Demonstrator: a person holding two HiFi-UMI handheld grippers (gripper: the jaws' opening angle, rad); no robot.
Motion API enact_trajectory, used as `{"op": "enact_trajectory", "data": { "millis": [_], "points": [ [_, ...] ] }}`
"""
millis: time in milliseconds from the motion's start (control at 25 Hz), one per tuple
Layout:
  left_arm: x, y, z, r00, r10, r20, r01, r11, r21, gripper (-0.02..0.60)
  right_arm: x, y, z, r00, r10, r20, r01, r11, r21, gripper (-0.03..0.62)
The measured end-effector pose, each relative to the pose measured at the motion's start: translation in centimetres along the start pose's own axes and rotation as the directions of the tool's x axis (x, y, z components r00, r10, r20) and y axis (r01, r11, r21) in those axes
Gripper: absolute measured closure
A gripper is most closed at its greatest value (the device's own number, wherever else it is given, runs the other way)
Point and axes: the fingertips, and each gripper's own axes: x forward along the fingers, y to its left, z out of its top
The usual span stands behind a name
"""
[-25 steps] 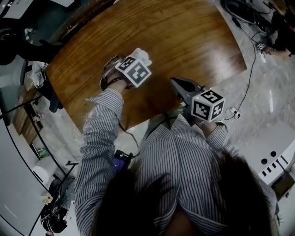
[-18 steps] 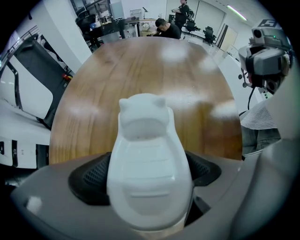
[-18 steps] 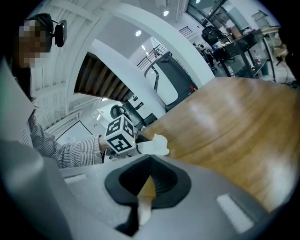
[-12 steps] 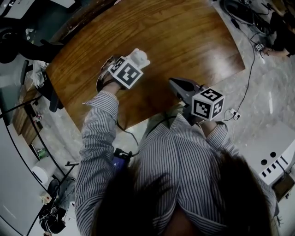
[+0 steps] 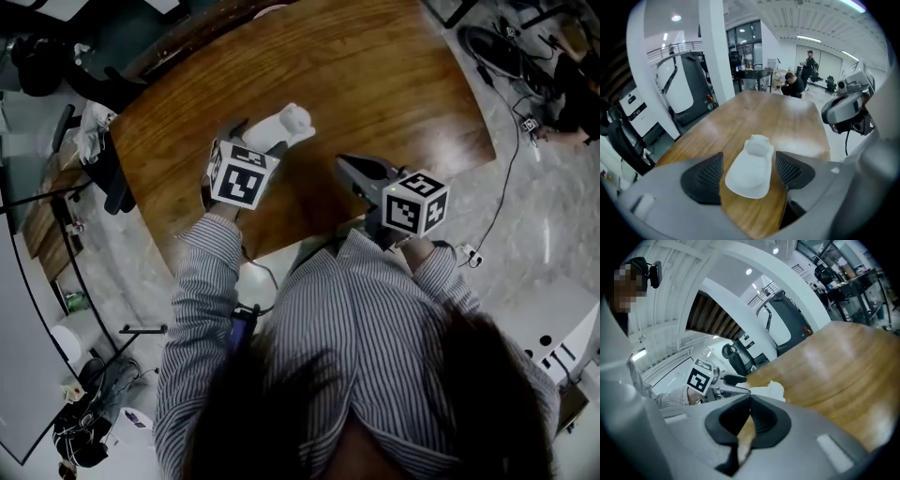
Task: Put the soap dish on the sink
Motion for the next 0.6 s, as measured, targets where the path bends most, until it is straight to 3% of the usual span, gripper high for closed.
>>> {"op": "enact_trajectory", "data": {
  "millis": [120, 360, 480, 600],
  "points": [
    [-2.5, 0.0, 0.4, 0.994, 0.050, 0.095, -0.044, 0.997, -0.071, 0.250, 0.5, 1.3, 0.8, 1.000, 0.029, -0.006, -0.030, 0.999, -0.039, 0.592],
    [-6.1, -1.6, 0.5, 0.955, 0.154, 0.253, -0.109, 0.977, -0.185, 0.456, 0.6, 3.0, 1.5, 0.998, 0.065, -0.021, -0.067, 0.991, -0.113, 0.592],
    [-6.5, -2.9, -0.5, 0.947, 0.159, 0.279, -0.092, 0.967, -0.239, 0.510, 0.8, 3.5, 1.4, 0.996, 0.069, -0.049, -0.076, 0.985, -0.153, 0.592],
    [-7.3, -4.0, -0.8, 0.928, 0.166, 0.333, -0.047, 0.940, -0.338, 0.571, 0.8, 3.8, 1.1, 0.996, 0.063, -0.070, -0.075, 0.978, -0.192, 0.592]
  ]
}}
